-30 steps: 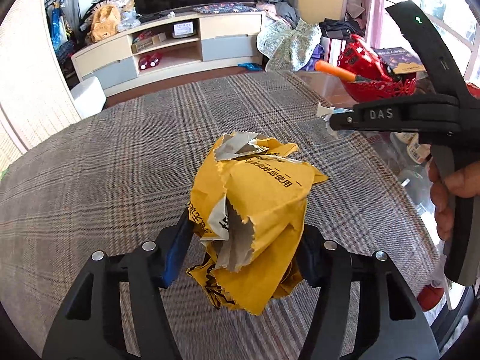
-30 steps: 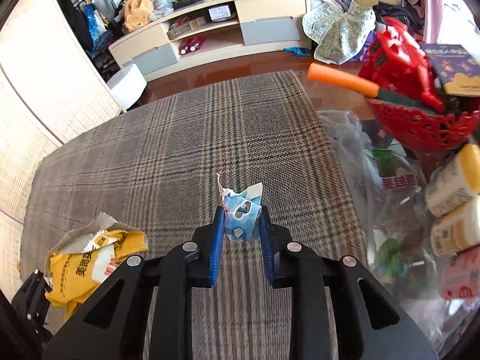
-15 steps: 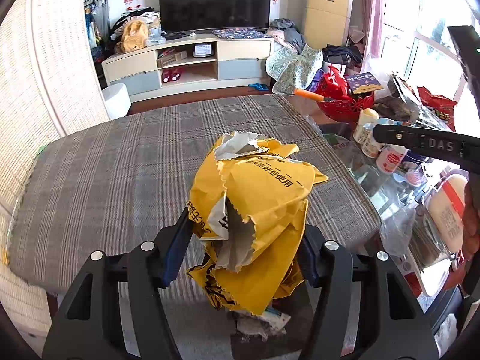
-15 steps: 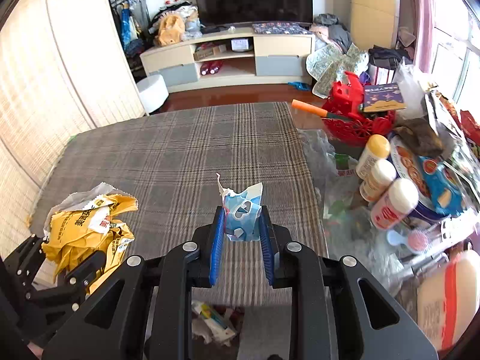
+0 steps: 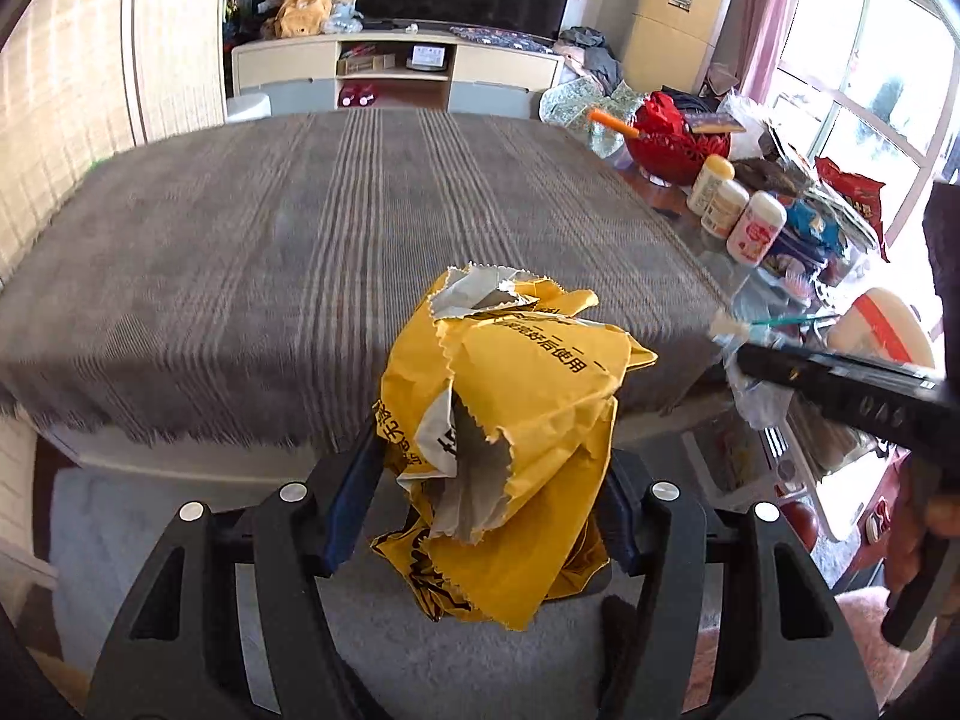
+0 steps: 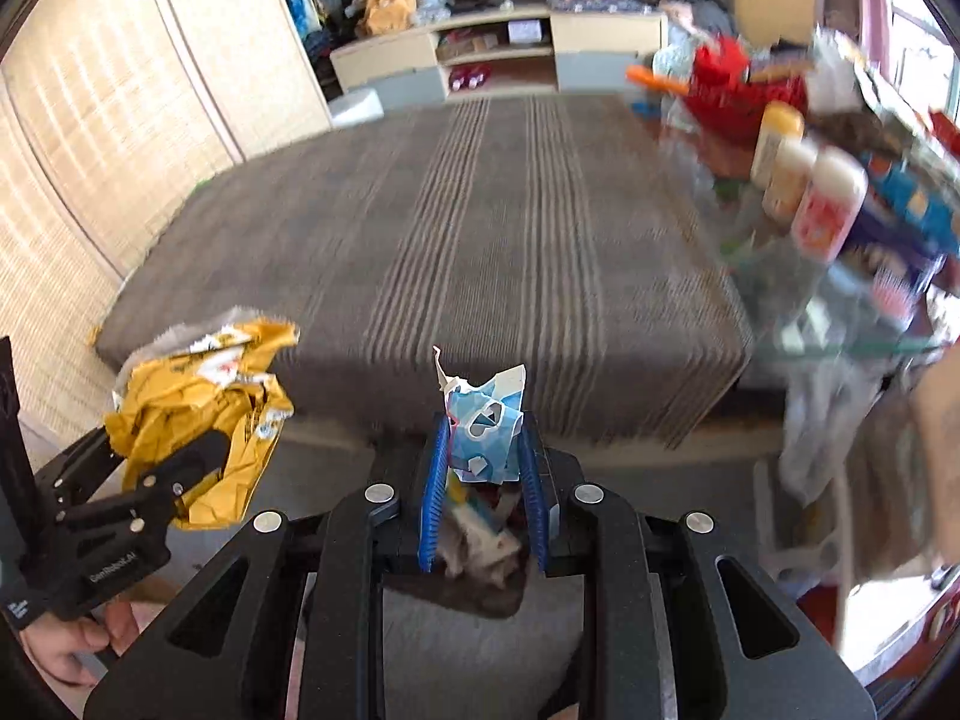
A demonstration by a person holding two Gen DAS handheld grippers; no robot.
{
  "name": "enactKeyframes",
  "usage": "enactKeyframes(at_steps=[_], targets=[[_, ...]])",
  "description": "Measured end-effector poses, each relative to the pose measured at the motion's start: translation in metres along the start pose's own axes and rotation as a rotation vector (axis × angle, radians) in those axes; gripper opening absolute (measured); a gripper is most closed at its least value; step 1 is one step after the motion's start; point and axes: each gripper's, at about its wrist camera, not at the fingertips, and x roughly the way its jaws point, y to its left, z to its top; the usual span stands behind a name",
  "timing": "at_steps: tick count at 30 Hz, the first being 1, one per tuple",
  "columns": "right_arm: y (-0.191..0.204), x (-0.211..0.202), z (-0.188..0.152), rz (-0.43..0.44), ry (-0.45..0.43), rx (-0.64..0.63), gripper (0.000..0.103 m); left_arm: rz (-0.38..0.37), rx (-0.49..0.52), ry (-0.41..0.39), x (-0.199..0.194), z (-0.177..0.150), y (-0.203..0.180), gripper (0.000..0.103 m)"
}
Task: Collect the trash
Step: 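Carry the envelope and wrapper down over the trash bin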
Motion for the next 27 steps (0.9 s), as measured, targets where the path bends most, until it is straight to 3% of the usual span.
enactKeyframes(at_steps=[5,10,24,27], targets=[[-0.003,0.05,-0.035,-0.002,0.062,0.016,0.024,-0.005,-0.033,0.054,0.04,-0.04,0.007,0.06],[-0.008,0.089,-0.049,0.035,0.099,0.03,0.024,0.013,-0.031,0.12,0.085,-0.067,0.011,0.06],[0.002,0.144,-0.052,0.017,0.211,0.038,0.027,0.027,0.007,0.254,0.155,-0.087,0.003,0.063],[0.005,0.146,-0.049,0.012,0.219,0.043,0.033,0.03,0.009,0.27,0.163,-0.091,0.002,0.066]])
